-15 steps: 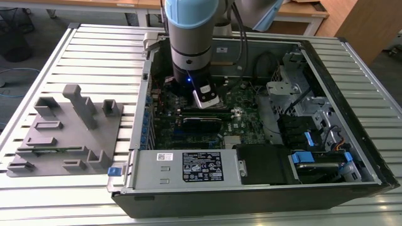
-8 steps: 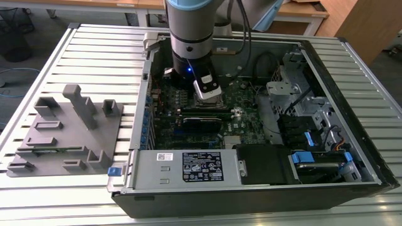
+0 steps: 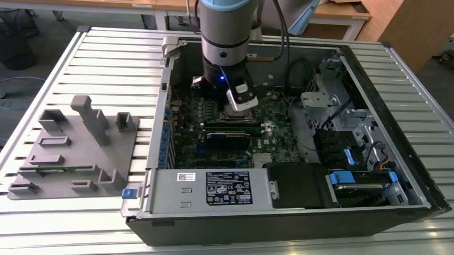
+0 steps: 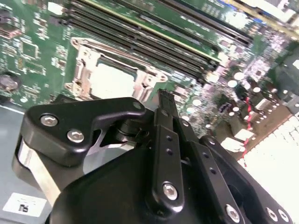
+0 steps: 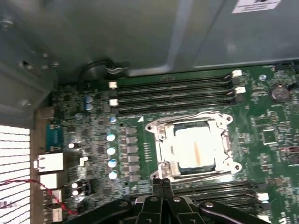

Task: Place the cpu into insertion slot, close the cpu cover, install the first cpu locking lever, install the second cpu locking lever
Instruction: 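Install the second cpu locking lever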

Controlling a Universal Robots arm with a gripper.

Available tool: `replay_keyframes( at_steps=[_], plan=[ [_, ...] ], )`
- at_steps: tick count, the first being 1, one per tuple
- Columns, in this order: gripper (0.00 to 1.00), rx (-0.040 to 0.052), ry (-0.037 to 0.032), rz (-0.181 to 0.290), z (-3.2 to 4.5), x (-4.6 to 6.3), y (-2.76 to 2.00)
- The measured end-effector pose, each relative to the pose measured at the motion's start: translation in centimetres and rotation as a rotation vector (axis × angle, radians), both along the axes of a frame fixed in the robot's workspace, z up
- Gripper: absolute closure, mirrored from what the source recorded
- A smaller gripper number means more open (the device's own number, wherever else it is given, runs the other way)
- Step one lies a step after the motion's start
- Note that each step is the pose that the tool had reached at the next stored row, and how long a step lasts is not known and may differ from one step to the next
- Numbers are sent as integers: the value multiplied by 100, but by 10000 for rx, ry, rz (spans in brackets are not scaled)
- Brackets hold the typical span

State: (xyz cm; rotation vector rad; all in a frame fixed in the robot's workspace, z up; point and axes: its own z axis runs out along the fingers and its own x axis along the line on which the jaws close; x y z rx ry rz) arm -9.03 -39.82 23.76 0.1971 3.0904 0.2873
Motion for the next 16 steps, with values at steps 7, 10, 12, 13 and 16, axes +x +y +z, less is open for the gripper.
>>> replay_keyframes(
  at_steps=[7,10,12,13,16],
  plan=[
    [90,-217,0,-6,-3,102,95],
    [90,-334,0,-6,-6,135,145],
    [90,-409,0,-7,-9,158,189],
    [90,-443,0,-6,-10,170,211],
    [90,-524,-1,-5,-20,215,280]
  ],
)
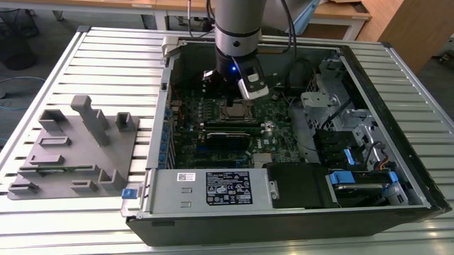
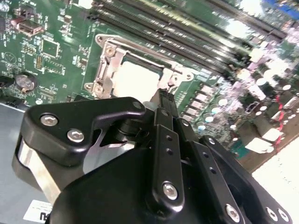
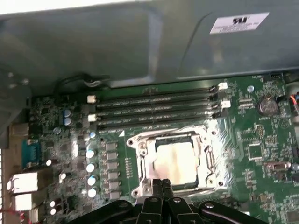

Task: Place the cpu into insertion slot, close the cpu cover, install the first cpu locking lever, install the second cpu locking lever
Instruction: 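Install the second cpu locking lever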

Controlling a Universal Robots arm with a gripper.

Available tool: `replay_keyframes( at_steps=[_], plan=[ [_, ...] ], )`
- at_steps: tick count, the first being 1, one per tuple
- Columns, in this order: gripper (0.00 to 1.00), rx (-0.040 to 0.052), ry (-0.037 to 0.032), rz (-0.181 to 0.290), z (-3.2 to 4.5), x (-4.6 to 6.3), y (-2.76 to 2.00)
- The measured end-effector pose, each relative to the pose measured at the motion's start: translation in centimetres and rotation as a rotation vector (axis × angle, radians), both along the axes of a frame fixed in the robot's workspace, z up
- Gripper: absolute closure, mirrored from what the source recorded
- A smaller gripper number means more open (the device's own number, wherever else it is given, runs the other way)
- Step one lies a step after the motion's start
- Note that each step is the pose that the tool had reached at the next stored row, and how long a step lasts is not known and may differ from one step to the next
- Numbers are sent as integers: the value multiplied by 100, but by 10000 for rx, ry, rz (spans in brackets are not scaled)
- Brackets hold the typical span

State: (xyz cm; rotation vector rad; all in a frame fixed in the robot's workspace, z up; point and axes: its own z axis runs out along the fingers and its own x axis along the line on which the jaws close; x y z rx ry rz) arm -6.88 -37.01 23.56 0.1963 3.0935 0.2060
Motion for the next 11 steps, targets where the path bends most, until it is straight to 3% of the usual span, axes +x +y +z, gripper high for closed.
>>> replay_keyframes(
  at_steps=[3,9,11],
  plan=[
    [90,-59,1,-1,-11,63,61],
    [90,-177,1,-1,-26,213,141],
    [90,-222,0,-2,-28,218,153]
  ],
)
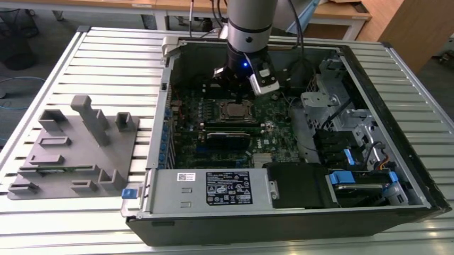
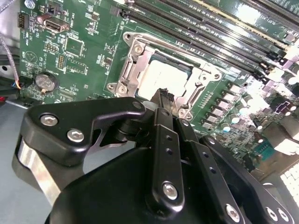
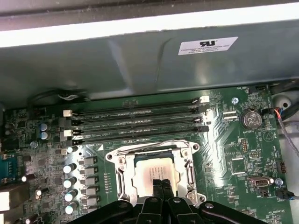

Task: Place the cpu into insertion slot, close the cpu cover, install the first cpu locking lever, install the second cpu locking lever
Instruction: 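Install the second cpu locking lever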

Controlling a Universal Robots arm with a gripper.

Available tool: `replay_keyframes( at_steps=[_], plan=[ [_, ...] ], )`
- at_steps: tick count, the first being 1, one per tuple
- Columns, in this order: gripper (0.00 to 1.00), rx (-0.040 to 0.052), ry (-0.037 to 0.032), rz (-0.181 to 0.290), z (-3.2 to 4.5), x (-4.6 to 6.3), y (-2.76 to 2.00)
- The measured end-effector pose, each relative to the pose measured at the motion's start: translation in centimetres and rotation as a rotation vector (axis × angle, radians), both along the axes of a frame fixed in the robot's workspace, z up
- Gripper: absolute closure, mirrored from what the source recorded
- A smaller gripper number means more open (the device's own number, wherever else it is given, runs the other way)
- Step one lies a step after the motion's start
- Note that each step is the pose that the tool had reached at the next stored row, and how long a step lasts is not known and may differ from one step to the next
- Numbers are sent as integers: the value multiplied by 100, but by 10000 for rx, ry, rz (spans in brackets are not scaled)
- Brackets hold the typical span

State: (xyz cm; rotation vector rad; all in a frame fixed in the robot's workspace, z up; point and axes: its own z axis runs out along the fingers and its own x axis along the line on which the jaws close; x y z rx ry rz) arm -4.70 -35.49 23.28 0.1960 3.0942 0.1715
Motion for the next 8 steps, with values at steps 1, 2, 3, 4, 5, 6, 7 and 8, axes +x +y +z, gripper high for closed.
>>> replay_keyframes(
  at_steps=[1,2,3,4,5,6,7,8],
  plan=[
    [90,-3,0,1,0,0,0],
    [90,-7,0,2,0,0,-1],
    [90,-8,1,2,0,0,-1],
    [90,-8,0,2,0,0,0],
    [90,-10,0,2,0,0,0],
    [90,-13,0,2,0,0,0],
    [90,-13,0,2,0,0,0],
    [90,-13,0,1,0,0,0]
  ],
)
